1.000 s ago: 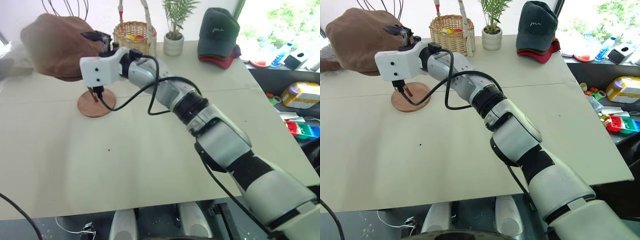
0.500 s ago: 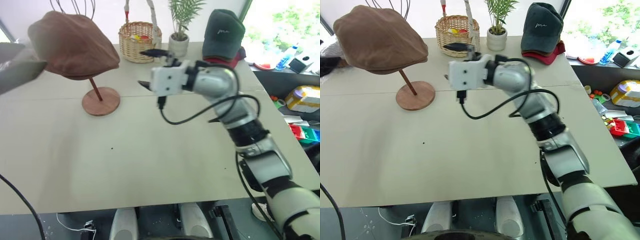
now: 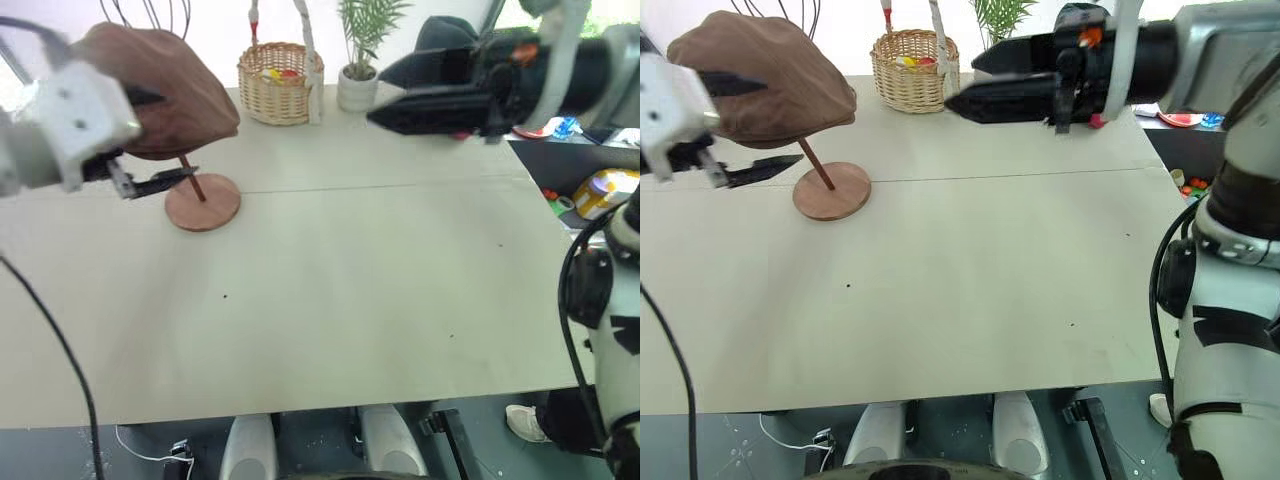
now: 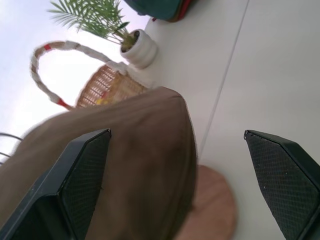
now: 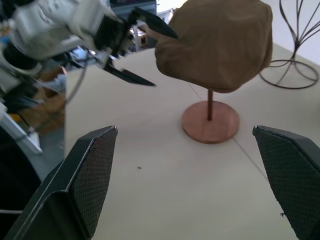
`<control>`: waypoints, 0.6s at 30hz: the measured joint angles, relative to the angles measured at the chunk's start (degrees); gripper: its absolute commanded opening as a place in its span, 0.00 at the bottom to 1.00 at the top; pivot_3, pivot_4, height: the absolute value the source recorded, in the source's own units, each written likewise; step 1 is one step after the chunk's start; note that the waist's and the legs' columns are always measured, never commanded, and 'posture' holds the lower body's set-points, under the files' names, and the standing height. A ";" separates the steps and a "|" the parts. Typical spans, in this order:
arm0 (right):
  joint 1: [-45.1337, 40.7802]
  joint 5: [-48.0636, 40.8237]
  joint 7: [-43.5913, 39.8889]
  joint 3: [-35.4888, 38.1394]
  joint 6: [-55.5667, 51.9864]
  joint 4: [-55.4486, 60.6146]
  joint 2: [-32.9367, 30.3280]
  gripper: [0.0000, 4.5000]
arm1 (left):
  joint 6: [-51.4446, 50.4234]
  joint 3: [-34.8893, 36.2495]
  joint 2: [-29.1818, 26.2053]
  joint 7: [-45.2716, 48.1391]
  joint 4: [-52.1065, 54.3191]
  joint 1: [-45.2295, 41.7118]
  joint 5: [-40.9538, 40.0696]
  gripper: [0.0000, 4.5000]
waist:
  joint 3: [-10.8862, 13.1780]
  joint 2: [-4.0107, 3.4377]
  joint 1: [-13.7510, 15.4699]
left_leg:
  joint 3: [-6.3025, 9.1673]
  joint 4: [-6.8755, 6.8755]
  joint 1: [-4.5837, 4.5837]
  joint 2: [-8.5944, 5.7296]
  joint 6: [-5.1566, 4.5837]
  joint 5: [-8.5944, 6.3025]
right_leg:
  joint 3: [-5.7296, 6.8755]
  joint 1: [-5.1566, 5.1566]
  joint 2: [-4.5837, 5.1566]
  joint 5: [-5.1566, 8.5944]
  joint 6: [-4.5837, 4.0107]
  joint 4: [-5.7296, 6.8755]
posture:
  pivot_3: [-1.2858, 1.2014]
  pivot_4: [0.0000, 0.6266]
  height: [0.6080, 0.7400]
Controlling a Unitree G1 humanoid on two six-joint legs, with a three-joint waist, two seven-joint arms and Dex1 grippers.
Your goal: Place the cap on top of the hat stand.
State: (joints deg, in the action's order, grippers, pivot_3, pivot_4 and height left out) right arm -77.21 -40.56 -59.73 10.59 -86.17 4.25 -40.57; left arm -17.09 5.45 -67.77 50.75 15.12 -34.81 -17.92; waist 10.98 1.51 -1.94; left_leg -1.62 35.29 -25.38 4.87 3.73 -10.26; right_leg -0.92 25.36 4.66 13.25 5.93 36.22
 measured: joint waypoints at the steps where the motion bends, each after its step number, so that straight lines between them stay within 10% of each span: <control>1: -0.37 -1.09 0.71 1.13 -1.27 -0.17 -0.25 0.99 | 0.32 -1.74 2.02 -1.29 0.19 -1.27 2.16 1.00 | 0.00 0.00 0.17 | 0.00 0.00 0.00 0.00 -0.01 0.00 | 0.00 0.00 0.00 0.00 0.01 0.00 | 0.52 0.24 0.91; 18: 0.32 -5.49 7.24 0.73 -0.21 -1.24 -0.52 0.99 | 6.14 -17.67 9.79 -11.79 6.84 -3.90 41.43 1.00 | 0.00 0.00 1.34 | -0.01 0.15 -0.06 -0.01 -0.02 0.01 | -0.06 0.01 -0.02 -0.04 0.09 0.04 | 0.52 0.24 0.91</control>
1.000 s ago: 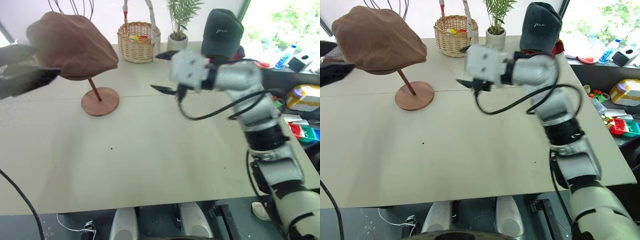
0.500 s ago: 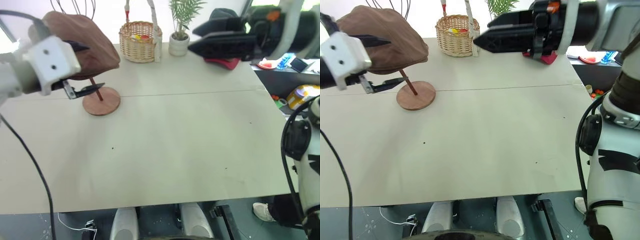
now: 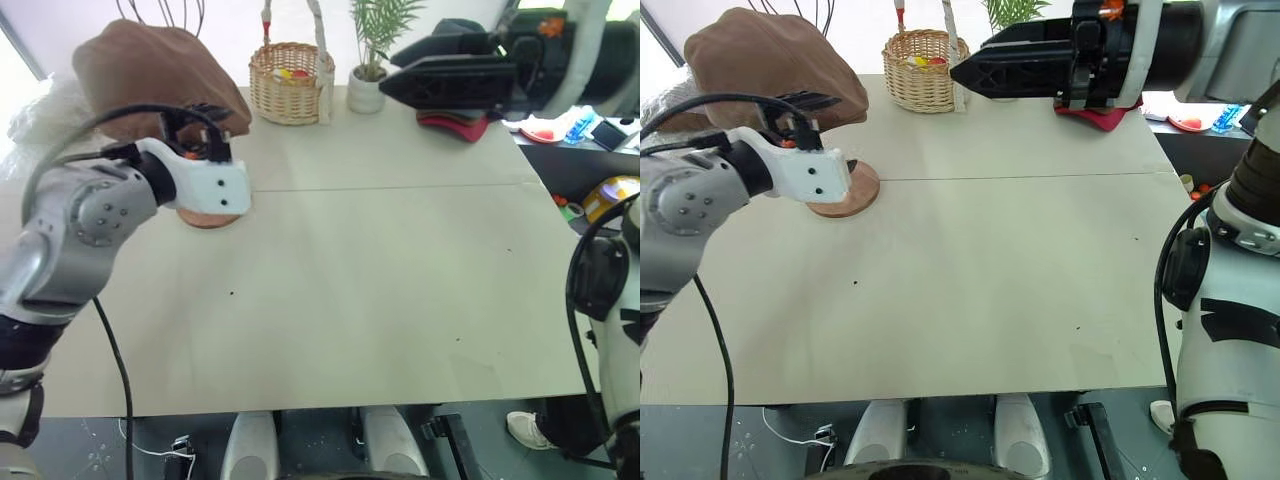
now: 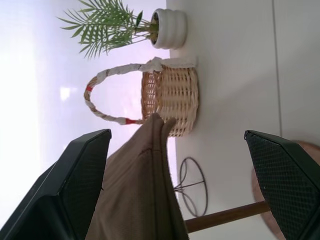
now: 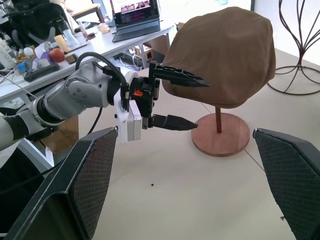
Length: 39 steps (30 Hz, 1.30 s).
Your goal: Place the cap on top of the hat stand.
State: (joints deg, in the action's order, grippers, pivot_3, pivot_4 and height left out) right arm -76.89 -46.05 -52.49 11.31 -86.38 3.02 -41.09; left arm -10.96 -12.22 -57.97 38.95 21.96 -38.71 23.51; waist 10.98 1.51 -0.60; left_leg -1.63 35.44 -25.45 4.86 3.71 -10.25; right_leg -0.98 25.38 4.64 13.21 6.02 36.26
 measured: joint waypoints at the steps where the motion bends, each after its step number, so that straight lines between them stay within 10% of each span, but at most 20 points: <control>1: 0.03 -0.11 0.27 -0.14 0.31 -0.08 -0.02 0.99 | -0.61 -0.30 0.57 0.36 0.37 -0.22 1.79 1.00 | 0.00 0.00 -0.02 | 0.00 0.00 0.00 0.00 0.00 0.00 | 0.00 0.00 0.00 -0.03 0.05 0.00 | 0.52 0.24 0.91; 18: 0.71 -0.39 3.57 -1.69 2.84 -1.15 0.21 0.99 | -12.47 -0.81 7.51 7.79 4.17 -1.50 19.68 1.00 | 0.00 0.00 -0.15 | 0.01 0.03 0.01 0.00 -0.02 0.00 | -0.01 0.01 -0.01 -0.06 0.12 0.07 | 0.52 0.24 0.91; 27: 1.17 -0.23 3.90 -2.82 5.09 -2.37 0.19 1.00 | -17.24 2.58 8.33 10.59 7.36 2.63 21.91 0.01 | 0.00 0.00 -0.02 | 0.02 0.15 -0.02 0.01 -0.03 -0.01 | 0.00 -0.02 -0.01 -0.05 0.10 0.08 | 0.52 0.24 0.91; 39: 3.03 0.44 3.05 -5.85 9.34 -3.37 -0.22 1.00 | -11.98 10.04 10.09 5.77 7.57 2.52 16.54 0.01 | 0.00 0.00 -0.09 | 0.03 0.23 -0.02 0.01 -0.05 -0.02 | -0.01 -0.04 -0.01 -0.06 0.12 0.13 | 0.52 0.24 0.91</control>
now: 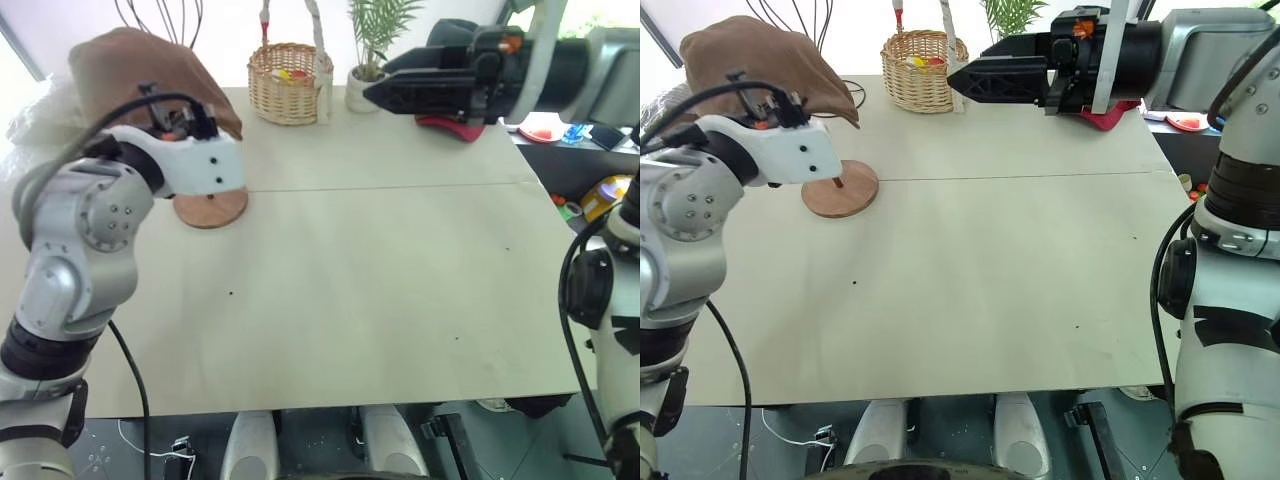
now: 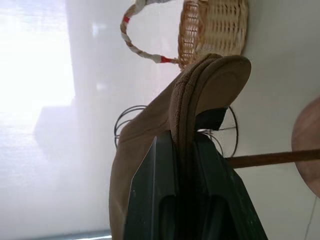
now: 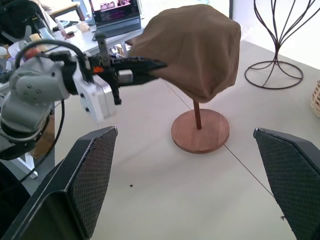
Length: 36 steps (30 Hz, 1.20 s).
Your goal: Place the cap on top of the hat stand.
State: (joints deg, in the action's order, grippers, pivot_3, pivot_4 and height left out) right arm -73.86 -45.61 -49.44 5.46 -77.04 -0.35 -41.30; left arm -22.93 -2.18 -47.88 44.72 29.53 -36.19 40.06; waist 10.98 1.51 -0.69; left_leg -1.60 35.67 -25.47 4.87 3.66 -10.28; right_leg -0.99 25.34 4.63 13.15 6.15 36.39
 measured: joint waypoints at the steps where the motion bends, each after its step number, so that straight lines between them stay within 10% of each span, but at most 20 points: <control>1: 0.27 0.20 -0.34 -0.48 0.46 0.01 -0.22 1.00 | 1.07 1.55 0.23 -1.03 -0.20 0.00 -1.57 0.01 | 0.00 0.00 0.00 | 0.00 0.00 0.00 0.00 0.00 0.00 | 0.00 0.00 0.00 0.00 0.00 0.00 | 0.52 0.24 0.91; 18: 1.45 1.63 -3.11 -3.00 2.98 -1.10 -0.66 1.00 | 44.73 26.07 -4.18 -10.19 -25.47 7.32 -35.16 0.01 | 0.00 -0.01 -0.01 | -0.02 0.06 0.02 0.02 0.00 -0.01 | 0.01 -0.01 0.02 -0.01 -0.02 0.02 | 0.52 0.24 0.91; 36: 1.63 1.54 -3.78 -3.18 1.03 -0.82 -4.20 1.00 | 92.09 5.48 -7.17 15.04 -73.31 -18.18 -52.05 0.01 | -0.01 -0.01 0.01 | -0.07 0.25 -0.07 0.04 -0.03 -0.03 | 0.01 0.03 0.03 -0.03 -0.01 0.16 | 0.52 0.24 0.91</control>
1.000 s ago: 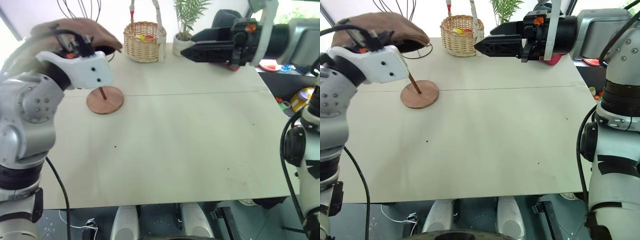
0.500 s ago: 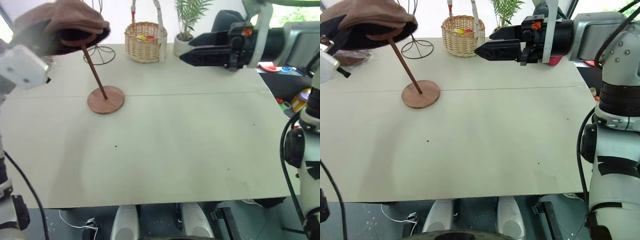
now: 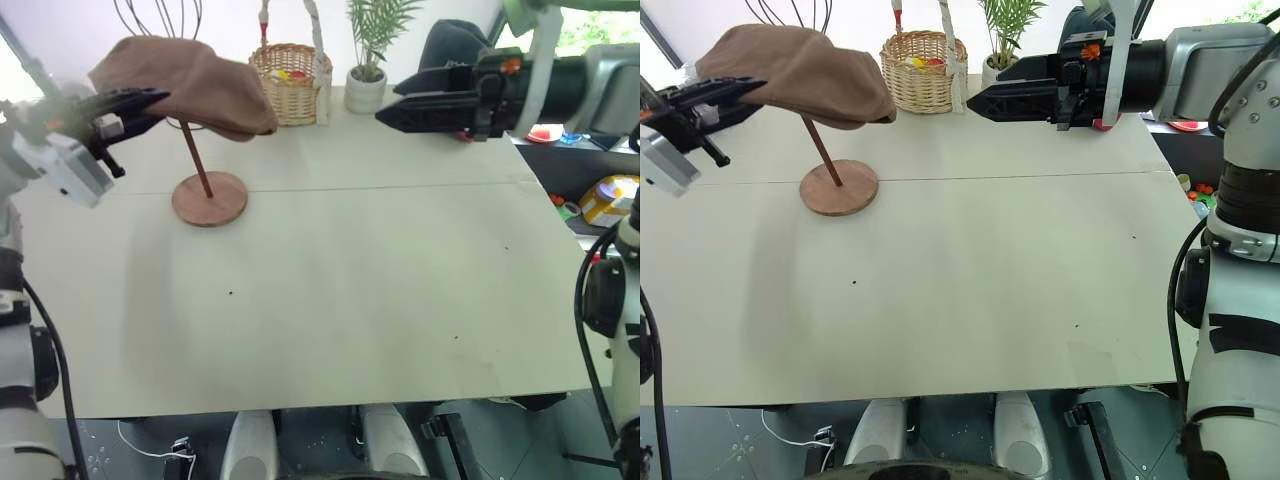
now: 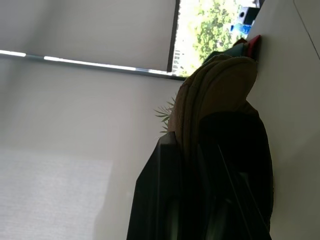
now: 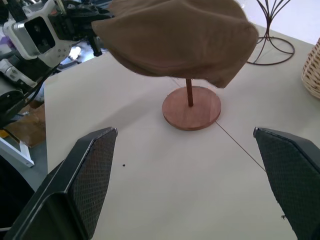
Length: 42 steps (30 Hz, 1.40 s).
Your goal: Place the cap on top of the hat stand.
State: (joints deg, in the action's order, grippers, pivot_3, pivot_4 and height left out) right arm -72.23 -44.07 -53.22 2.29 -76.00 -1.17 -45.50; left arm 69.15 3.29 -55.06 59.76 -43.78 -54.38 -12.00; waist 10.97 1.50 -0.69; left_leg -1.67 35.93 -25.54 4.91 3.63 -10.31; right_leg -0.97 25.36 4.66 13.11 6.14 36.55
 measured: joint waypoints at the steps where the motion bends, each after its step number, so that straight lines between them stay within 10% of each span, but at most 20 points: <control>1: 0.00 -0.02 0.08 0.00 -0.24 0.43 -0.38 1.00 | 0.63 -0.09 -0.01 0.02 -1.27 -0.06 -0.06 0.01 | 0.00 -0.01 -0.02 | 0.00 0.00 0.00 0.00 0.00 0.00 | -0.01 0.00 0.00 0.00 0.00 0.01 | 0.52 0.24 0.91; 11: 0.26 0.04 0.82 0.25 -0.69 2.19 -2.07 1.00 | 1.16 3.08 -4.19 -4.31 1.49 5.84 -1.06 0.01 | 0.01 -0.01 -0.18 | -0.01 -0.02 0.02 0.03 -0.01 0.00 | 0.00 0.05 0.01 0.04 -0.06 0.08 | 0.52 0.24 0.91; 21: 0.25 2.30 -1.47 -2.60 4.14 -1.42 -1.14 1.00 | -0.38 9.67 -8.14 -11.28 9.85 21.95 -0.76 0.99 | 0.01 -0.03 0.00 | -0.08 -0.01 0.05 0.06 0.00 -0.01 | -0.01 0.06 0.05 0.11 -0.19 0.11 | 0.52 0.24 0.91; 32: -1.19 4.79 -4.61 -4.54 7.90 -6.02 -0.45 1.00 | -9.22 21.13 -5.12 -22.10 26.63 39.02 11.47 0.99 | 0.01 -0.05 -0.30 | -0.18 -0.19 0.09 0.09 0.01 -0.01 | -0.03 0.16 0.05 0.11 -0.20 0.08 | 0.52 0.24 0.91; 42: -1.23 4.81 -5.25 -4.19 7.57 -5.43 -0.47 1.00 | -32.01 29.10 8.61 -34.44 56.18 47.16 39.99 0.99 | 0.00 -0.04 -0.03 | -0.22 -0.18 0.10 0.08 0.02 -0.02 | -0.06 0.14 0.05 0.11 -0.20 0.03 | 0.52 0.24 0.91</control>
State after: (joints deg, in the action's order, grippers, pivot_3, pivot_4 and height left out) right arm -73.46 -39.26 -58.47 -1.90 -68.43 -6.61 -45.97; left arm 37.15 32.40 -46.45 25.31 12.39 -7.21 27.99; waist 10.97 1.46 -0.72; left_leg -1.89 35.75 -25.44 4.99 3.65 -10.33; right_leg -1.03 25.50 4.71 13.22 5.94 36.58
